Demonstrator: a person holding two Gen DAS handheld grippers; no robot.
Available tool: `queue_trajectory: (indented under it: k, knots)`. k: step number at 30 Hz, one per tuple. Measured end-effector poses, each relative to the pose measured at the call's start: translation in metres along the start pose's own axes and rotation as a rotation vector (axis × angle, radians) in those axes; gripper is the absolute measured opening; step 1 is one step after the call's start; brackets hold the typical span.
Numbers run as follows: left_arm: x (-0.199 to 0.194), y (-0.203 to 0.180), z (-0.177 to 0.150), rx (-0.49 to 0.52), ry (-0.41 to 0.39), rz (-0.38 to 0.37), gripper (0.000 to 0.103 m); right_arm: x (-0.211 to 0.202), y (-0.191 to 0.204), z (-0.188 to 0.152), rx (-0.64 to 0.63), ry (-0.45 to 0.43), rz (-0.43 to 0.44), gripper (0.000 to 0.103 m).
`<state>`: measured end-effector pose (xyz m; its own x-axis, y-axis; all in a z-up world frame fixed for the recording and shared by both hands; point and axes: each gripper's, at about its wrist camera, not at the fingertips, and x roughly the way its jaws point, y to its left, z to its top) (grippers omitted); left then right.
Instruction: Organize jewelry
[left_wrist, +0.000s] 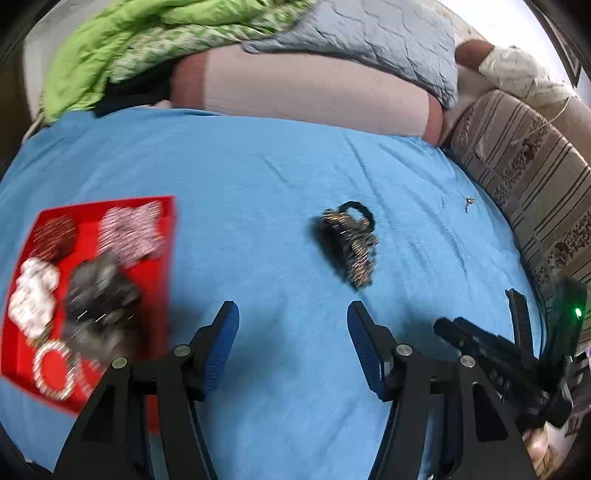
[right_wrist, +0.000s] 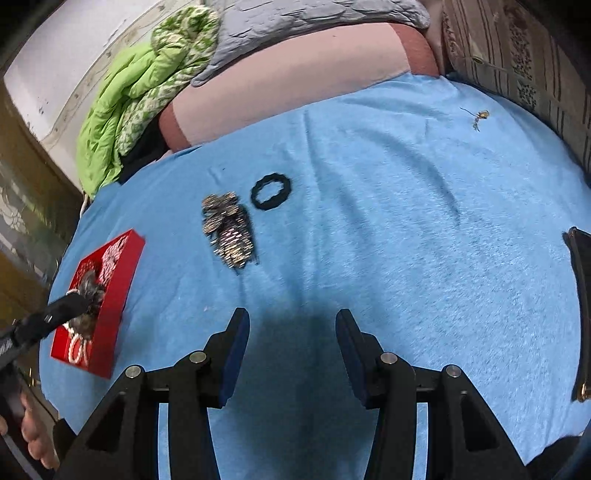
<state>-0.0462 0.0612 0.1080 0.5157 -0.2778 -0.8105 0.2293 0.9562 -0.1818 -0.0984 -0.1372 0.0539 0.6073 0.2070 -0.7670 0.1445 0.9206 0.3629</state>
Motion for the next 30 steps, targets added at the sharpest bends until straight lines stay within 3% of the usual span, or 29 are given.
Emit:
queue_trajectory:
  k: [10, 17, 26, 27, 28, 30]
  knots:
    - [0.072, -0.040, 0.035, 0.030, 0.075, 0.002, 0.060, 0.009, -0.033, 0.008, 0.063, 0.008, -0.003, 0.053]
    - [0.087, -0.045, 0.037, 0.061, 0.082, 0.044, 0.060, 0.015, -0.038, 0.008, 0.074, 0.018, -0.003, 0.053]
    - [0.103, -0.066, 0.051, 0.100, 0.076, 0.010, 0.060, 0.015, -0.041, 0.010, 0.072, 0.017, -0.015, 0.053]
    - [0.106, -0.068, 0.053, 0.112, 0.079, 0.010, 0.058, 0.014, -0.041, 0.010, 0.072, 0.017, -0.017, 0.053]
    - [0.108, -0.068, 0.053, 0.121, 0.084, 0.012, 0.043, 0.014, -0.041, 0.011, 0.071, 0.017, -0.019, 0.053]
    - [0.109, -0.063, 0.053, 0.117, 0.094, 0.009, 0.032, 0.013, -0.040, 0.013, 0.063, 0.017, -0.023, 0.053]
